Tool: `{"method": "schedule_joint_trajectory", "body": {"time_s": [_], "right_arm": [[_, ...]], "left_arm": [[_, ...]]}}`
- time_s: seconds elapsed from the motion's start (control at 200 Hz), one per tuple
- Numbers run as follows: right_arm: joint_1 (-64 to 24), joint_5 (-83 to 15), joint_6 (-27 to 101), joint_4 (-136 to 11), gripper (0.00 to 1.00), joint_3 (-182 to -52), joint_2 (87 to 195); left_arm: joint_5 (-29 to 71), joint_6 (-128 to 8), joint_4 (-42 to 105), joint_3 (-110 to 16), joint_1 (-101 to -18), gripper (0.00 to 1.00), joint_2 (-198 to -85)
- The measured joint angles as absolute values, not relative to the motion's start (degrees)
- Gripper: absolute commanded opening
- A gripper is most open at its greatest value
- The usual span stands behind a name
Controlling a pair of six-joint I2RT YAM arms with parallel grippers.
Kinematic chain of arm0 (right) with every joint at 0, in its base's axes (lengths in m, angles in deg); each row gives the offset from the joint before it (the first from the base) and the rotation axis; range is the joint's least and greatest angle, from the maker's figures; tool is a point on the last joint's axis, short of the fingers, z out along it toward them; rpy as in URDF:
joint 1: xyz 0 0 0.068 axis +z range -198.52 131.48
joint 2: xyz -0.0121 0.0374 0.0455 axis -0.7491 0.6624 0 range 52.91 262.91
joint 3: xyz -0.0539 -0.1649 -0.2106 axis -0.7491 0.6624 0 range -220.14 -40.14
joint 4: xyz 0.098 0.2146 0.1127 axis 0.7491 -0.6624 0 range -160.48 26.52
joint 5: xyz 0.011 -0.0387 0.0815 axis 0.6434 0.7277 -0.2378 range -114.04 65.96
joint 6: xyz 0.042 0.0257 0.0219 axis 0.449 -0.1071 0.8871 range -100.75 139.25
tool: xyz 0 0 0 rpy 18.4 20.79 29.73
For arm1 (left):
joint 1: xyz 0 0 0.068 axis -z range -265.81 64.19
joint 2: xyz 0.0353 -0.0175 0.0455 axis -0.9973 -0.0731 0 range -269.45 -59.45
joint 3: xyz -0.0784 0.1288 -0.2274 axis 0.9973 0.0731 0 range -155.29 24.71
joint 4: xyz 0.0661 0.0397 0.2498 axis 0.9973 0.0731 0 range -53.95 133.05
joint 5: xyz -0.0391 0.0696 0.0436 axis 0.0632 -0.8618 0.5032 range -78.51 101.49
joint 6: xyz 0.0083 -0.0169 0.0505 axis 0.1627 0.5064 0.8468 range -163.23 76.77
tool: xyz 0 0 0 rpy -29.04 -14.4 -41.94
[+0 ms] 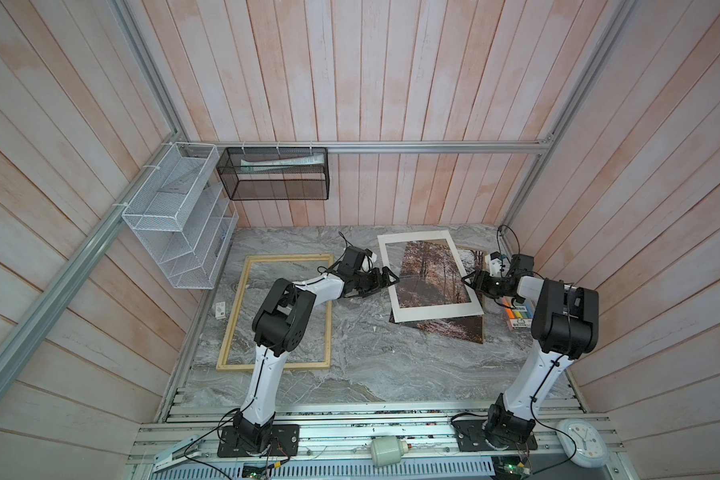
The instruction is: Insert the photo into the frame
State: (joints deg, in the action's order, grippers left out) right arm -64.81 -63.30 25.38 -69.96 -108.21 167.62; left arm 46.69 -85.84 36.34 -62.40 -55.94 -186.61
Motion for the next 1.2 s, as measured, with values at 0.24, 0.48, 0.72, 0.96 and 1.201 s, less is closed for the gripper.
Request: {"method": "schedule_joint_trajectory", "body": {"time_s": [0.24, 0.48, 0.72, 0.96, 1.201], "right_arm": [[-64.9, -64.4, 24.9, -70.1, 0.64, -108.2, 167.9], [-64.9, -66.0, 23.4, -71.1, 0.61, -108.4, 168.1], [-64.9, -68.8, 22.1, -72.1, 0.60, -109.0, 169.0], [-65.0, -69.7, 21.8, -72.3, 0.59, -109.0, 169.1], [-65.2, -70.5, 21.6, -72.4, 0.59, -109.0, 169.3]], "left_arm": [[46.7, -85.9, 38.1, -63.1, -55.7, 0.95, -187.8], [47.0, -85.9, 38.1, -63.8, -55.7, 0.95, -188.4], [47.3, -86.0, 37.5, -64.9, -55.7, 0.95, -189.4], [47.7, -86.6, 36.6, -65.0, -55.8, 0.95, -189.6], [47.8, -87.0, 34.3, -63.3, -55.9, 0.95, -189.0]]}}
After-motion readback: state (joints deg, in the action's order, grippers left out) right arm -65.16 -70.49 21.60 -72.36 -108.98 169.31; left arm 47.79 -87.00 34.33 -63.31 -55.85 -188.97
